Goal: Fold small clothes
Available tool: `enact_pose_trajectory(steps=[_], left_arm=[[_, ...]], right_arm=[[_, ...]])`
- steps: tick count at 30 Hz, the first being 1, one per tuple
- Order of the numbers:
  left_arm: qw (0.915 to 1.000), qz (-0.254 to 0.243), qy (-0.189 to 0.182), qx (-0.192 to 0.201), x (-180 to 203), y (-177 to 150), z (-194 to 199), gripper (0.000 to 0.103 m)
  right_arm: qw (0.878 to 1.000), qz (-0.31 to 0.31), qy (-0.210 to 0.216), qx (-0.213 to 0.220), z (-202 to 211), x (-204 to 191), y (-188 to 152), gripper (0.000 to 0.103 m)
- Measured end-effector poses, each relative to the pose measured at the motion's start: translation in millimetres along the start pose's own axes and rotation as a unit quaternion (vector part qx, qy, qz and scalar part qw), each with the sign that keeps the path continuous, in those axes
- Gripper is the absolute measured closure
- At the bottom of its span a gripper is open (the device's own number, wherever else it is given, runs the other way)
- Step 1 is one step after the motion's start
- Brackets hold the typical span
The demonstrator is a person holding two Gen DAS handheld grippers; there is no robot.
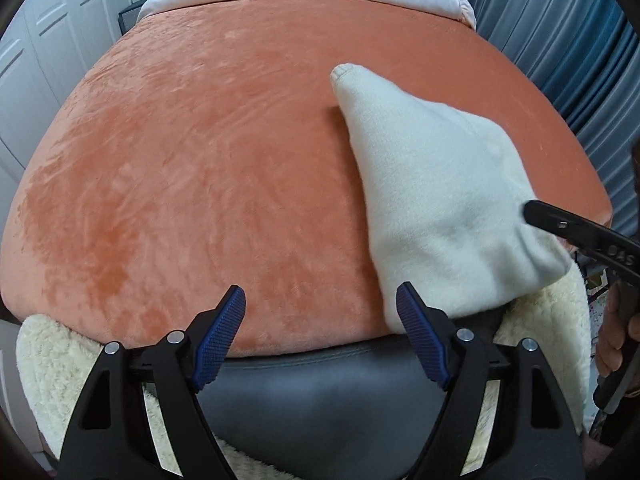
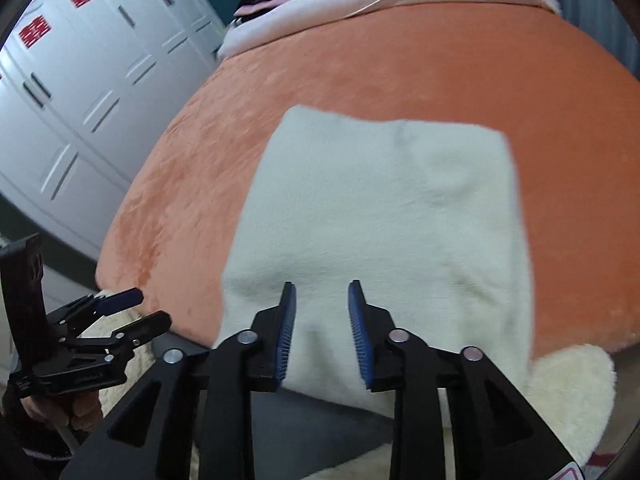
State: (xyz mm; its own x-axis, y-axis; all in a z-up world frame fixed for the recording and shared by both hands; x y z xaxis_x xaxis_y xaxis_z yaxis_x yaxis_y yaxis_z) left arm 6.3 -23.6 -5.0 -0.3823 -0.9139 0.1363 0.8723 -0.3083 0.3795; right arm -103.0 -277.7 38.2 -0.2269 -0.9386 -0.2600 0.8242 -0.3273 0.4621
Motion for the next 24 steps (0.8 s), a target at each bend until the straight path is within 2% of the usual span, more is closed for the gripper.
enact_pose_trajectory(steps=[1, 3, 4, 7, 8, 9, 12, 14, 17, 20, 23, 24], left_arm=[[1.0, -0.001, -0.009, 0.002, 6, 5, -2, 0.024], [0.9998, -0.006, -0.019, 0.006, 18, 13, -7, 0.023], [0.9996, -0.013, -0.024, 0.01, 27, 18, -8, 0.02], [0.9988, -0.032, -0.032, 0.018, 49, 25, -11, 0.018], [0.9985, -0.04, -0.033, 0.018, 55, 27, -12, 0.018], [0.9984, -0.045, -0.031, 0.019, 61, 28, -13, 0.018], [0.9979, -0.048, -0.029, 0.032, 67, 35, -7, 0.018], [0.998, -0.044, -0.026, 0.037, 69, 39, -7, 0.017], [0.9986, -0.044, -0.02, 0.02, 72, 42, -23, 0.017], [0.9988, -0.048, -0.005, 0.007, 77, 43, -36, 0.017], [0.9988, -0.048, -0.003, 0.007, 81, 44, -37, 0.017], [0.9988, -0.048, -0.002, 0.007, 82, 45, -38, 0.017]], right_arm=[[1.0, -0.019, -0.011, 0.005, 3, 15, 1, 0.046], [0.998, -0.061, -0.033, -0.01, 0, 44, -4, 0.045], [0.997, -0.072, -0.03, -0.025, -6, 56, -8, 0.044], [0.995, -0.079, -0.031, -0.055, -38, 61, -10, 0.041], [0.996, -0.072, -0.022, -0.053, -41, 59, -10, 0.057], [0.996, -0.071, -0.017, -0.048, -35, 63, -9, 0.083], [0.996, -0.083, 0.024, 0.009, 0, 67, 5, 0.09], [0.997, -0.076, 0.008, 0.01, 2, 77, 9, 0.09], [0.995, -0.071, -0.02, -0.07, -45, 96, -8, 0.089], [0.996, -0.072, -0.014, -0.055, -35, 92, -6, 0.085], [0.996, -0.081, -0.012, -0.039, -25, 92, 1, 0.073], [0.996, -0.082, -0.015, -0.035, -23, 95, 2, 0.064]])
Point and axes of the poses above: each gripper's, at about its wrist camera, not at the fingertips, and z roughly against the way its jaws point, x to its right, y to its top, the point moved 3 cm from there along -z, roughly the way its jaws point, and after that the axes turned 3 degrees about -x, right-handed, at the moved point
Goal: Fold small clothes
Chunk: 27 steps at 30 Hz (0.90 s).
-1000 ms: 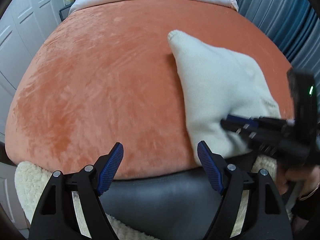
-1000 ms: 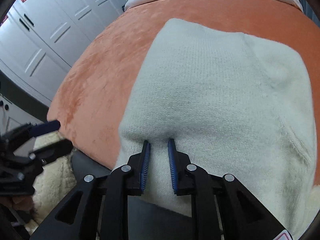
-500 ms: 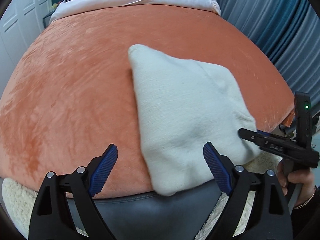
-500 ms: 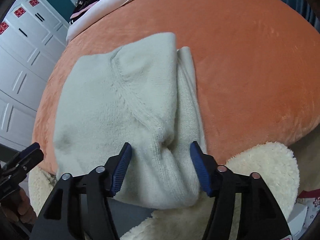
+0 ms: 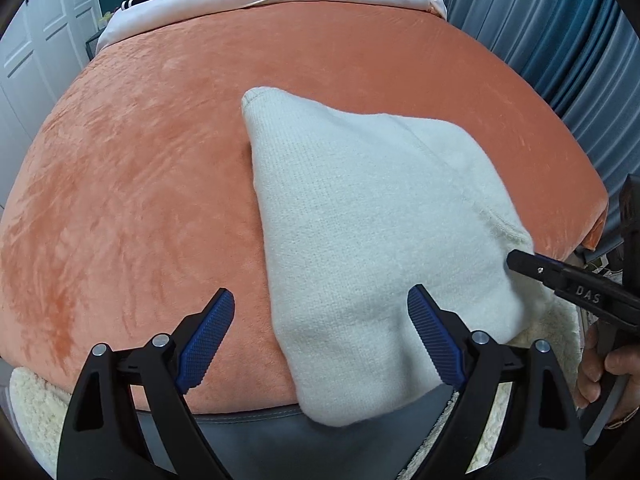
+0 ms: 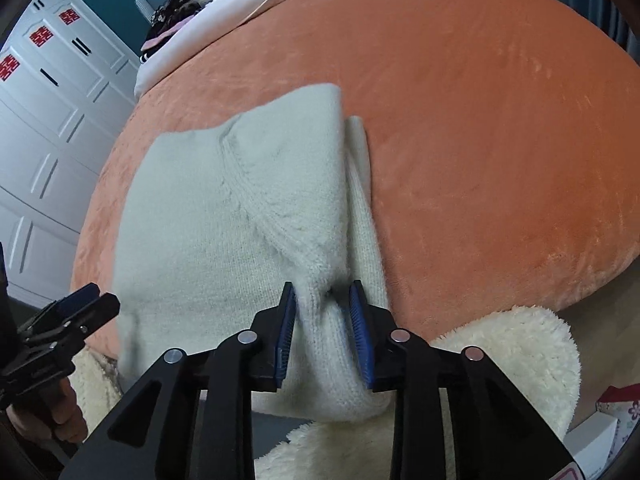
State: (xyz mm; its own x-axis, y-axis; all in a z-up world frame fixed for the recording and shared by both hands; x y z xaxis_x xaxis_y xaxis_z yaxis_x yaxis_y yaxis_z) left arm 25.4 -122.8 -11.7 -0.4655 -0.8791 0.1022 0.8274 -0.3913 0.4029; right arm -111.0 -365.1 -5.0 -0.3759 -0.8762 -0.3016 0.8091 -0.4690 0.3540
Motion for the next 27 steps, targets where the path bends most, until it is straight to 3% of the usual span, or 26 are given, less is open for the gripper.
enact_pose_trajectory(steps=[3, 7, 12, 16, 20, 25, 27], left_arm=[[0.9999, -0.005, 0.009, -0.006, 5, 2, -6, 0.017], [0.9998, -0.002, 0.01, -0.016, 11, 6, -13, 0.015], [0.9995, 0.0, 0.003, -0.03, 15, 11, -29, 0.012], [0.998, 0.037, -0.038, -0.036, 6, 13, -49, 0.005], [0.991, 0.076, -0.103, -0.041, -7, 12, -69, 0.005], [0.9708, 0.129, -0.192, -0.063, -22, 6, -88, 0.005], [0.9667, 0.14, -0.203, -0.067, -23, 6, -90, 0.005]], right_arm=[[1.0, -0.01, -0.008, 0.009, 0, 7, 9, 0.039], [1.0, -0.021, -0.004, -0.02, -19, 13, 9, 0.034], [0.998, -0.042, 0.035, -0.03, -42, 15, 8, 0.023], [0.993, -0.07, 0.086, -0.039, -58, 22, 9, 0.016], [0.989, -0.069, 0.127, -0.038, -64, 22, 10, 0.005], [0.98, -0.054, 0.187, -0.039, -71, 12, 15, 0.005], [0.978, -0.055, 0.199, -0.042, -78, 5, 21, 0.013]])
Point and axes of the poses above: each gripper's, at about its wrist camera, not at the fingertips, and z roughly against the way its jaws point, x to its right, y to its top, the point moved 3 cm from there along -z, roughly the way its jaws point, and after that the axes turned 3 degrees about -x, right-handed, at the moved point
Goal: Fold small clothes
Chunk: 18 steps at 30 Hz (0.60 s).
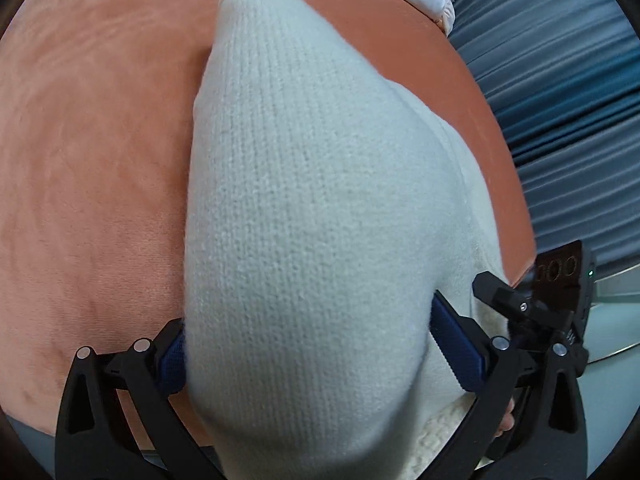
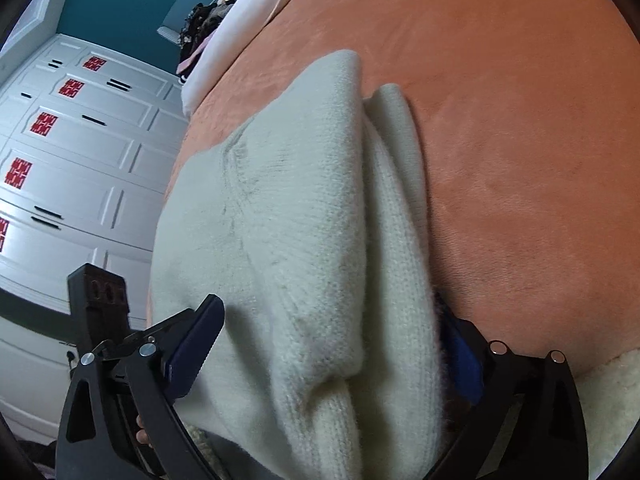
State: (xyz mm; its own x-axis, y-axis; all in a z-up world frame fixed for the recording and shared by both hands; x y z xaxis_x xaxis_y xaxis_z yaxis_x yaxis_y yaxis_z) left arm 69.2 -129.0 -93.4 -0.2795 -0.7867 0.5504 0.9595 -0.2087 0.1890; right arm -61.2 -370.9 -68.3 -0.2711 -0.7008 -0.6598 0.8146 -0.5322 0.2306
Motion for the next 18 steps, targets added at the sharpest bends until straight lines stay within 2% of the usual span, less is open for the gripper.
enact_pose_trajectory(steps=[1, 2, 3, 4, 5, 6, 8, 10, 13, 14, 15, 18], left_arm=[[1.0, 0.0, 0.003, 0.0, 2, 0, 0, 0.005], [1.0, 0.0, 0.006, 0.0, 5, 0, 1, 0.005], [1.0, 0.002, 0.009, 0.002, 7, 0, 2, 0.007], [0.9999, 0.005, 0.012, 0.005, 14, 0, 3, 0.011], [0.9999, 0.004, 0.015, 0.006, 19, 1, 6, 0.017], [0.9999, 0.001, 0.015, 0.007, 24, 2, 11, 0.021], [0.9998, -0.013, 0.004, 0.011, 34, 2, 22, 0.03], [0.9996, -0.025, -0.01, 0.004, 43, -1, 26, 0.03], [0.9995, -0.02, -0.009, -0.022, 39, -3, 7, 0.024], [0.9994, -0.015, -0.002, -0.031, 35, -3, -2, 0.018], [0.9993, -0.014, 0.0, -0.035, 32, -4, -10, 0.016], [0.9994, -0.011, -0.007, -0.033, 34, -2, -16, 0.015]], right_arm=[[1.0, 0.0, 0.0, 0.0, -2, -2, 3, 0.014], [1.0, 0.0, 0.002, 0.002, -1, -2, 4, 0.021], [1.0, -0.004, 0.002, 0.006, 0, -3, 5, 0.035], [1.0, -0.011, 0.001, 0.011, 3, -2, 5, 0.043], [1.0, -0.016, 0.007, 0.02, 9, -3, 7, 0.06], [0.999, -0.014, 0.011, 0.029, 16, -6, 6, 0.065], [0.999, 0.01, -0.009, 0.043, 31, -20, 3, 0.067], [0.998, 0.02, -0.028, 0.044, 41, -26, -1, 0.067], [0.999, -0.01, -0.033, 0.023, 33, -6, -2, 0.066], [0.999, -0.025, -0.034, 0.012, 26, 2, -3, 0.063], [0.999, -0.033, -0.031, 0.008, 21, 5, -2, 0.058], [0.999, -0.042, -0.028, 0.005, 18, 6, 3, 0.056]])
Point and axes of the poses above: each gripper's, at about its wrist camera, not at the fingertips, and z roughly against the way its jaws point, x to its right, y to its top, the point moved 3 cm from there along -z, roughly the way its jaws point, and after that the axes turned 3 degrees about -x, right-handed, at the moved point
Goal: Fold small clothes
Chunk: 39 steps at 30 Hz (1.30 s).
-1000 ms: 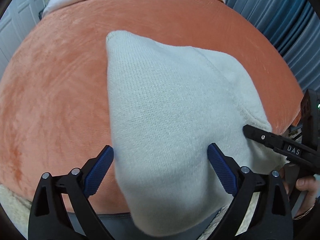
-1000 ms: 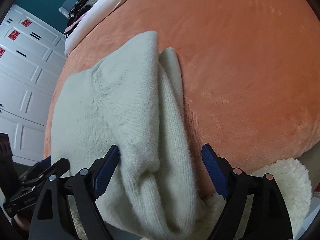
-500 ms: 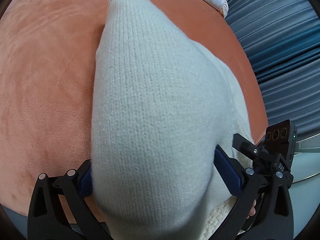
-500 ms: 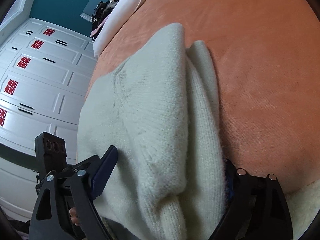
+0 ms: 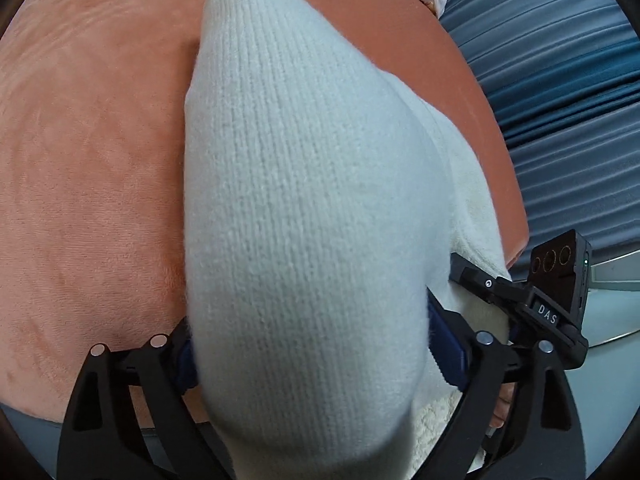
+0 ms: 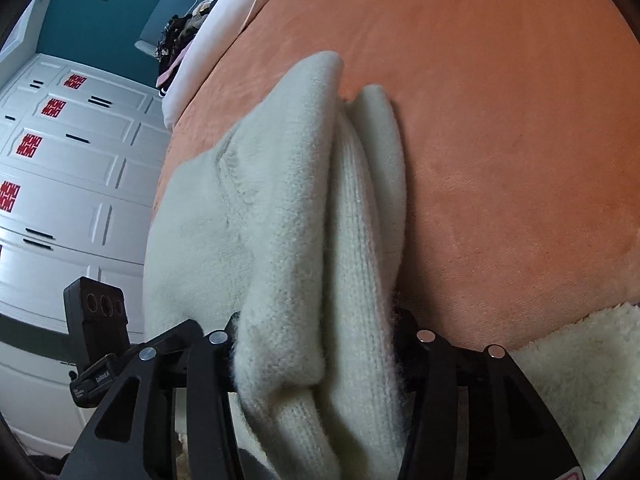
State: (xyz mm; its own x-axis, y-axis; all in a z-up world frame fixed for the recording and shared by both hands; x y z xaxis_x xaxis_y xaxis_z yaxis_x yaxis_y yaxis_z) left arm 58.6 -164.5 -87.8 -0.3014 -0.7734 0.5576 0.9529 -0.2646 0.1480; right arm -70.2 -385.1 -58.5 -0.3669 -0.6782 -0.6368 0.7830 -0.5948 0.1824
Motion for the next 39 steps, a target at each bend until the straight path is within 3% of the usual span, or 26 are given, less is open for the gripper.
enact_pose_trajectory(steps=[6, 12, 15, 18, 21, 26, 31, 36, 39], left_arm=[[0.9984, -0.047, 0.026, 0.019, 30, 9, 18, 0.034], [0.9937, -0.099, -0.008, 0.05, 76, 17, 58, 0.039], [0.984, -0.149, -0.028, 0.093, 114, 21, 93, 0.039], [0.9681, -0.197, -0.05, 0.147, 152, 26, 139, 0.039], [0.9455, -0.243, -0.064, 0.207, 185, 29, 193, 0.039], [0.9008, -0.299, -0.077, 0.305, 216, 30, 282, 0.038], [0.859, -0.329, -0.072, 0.386, 217, 27, 354, 0.038], [0.8318, -0.331, -0.049, 0.443, 184, 19, 411, 0.038], [0.8202, -0.328, -0.034, 0.467, 167, 19, 432, 0.037]], right_arm=[[0.999, 0.027, -0.011, 0.046, 27, -22, -6, 0.067], [0.988, 0.06, -0.02, 0.14, 100, -65, -13, 0.068], [0.975, 0.093, -0.022, 0.203, 150, -96, -15, 0.068], [0.955, 0.132, -0.012, 0.266, 200, -131, -18, 0.068], [0.93, 0.175, 0.003, 0.323, 243, -172, -21, 0.068], [0.884, 0.243, 0.044, 0.397, 296, -239, -32, 0.068], [0.845, 0.294, 0.094, 0.436, 319, -297, -40, 0.067], [0.823, 0.325, 0.134, 0.446, 314, -341, -43, 0.067], [0.819, 0.337, 0.153, 0.439, 299, -366, -42, 0.067]])
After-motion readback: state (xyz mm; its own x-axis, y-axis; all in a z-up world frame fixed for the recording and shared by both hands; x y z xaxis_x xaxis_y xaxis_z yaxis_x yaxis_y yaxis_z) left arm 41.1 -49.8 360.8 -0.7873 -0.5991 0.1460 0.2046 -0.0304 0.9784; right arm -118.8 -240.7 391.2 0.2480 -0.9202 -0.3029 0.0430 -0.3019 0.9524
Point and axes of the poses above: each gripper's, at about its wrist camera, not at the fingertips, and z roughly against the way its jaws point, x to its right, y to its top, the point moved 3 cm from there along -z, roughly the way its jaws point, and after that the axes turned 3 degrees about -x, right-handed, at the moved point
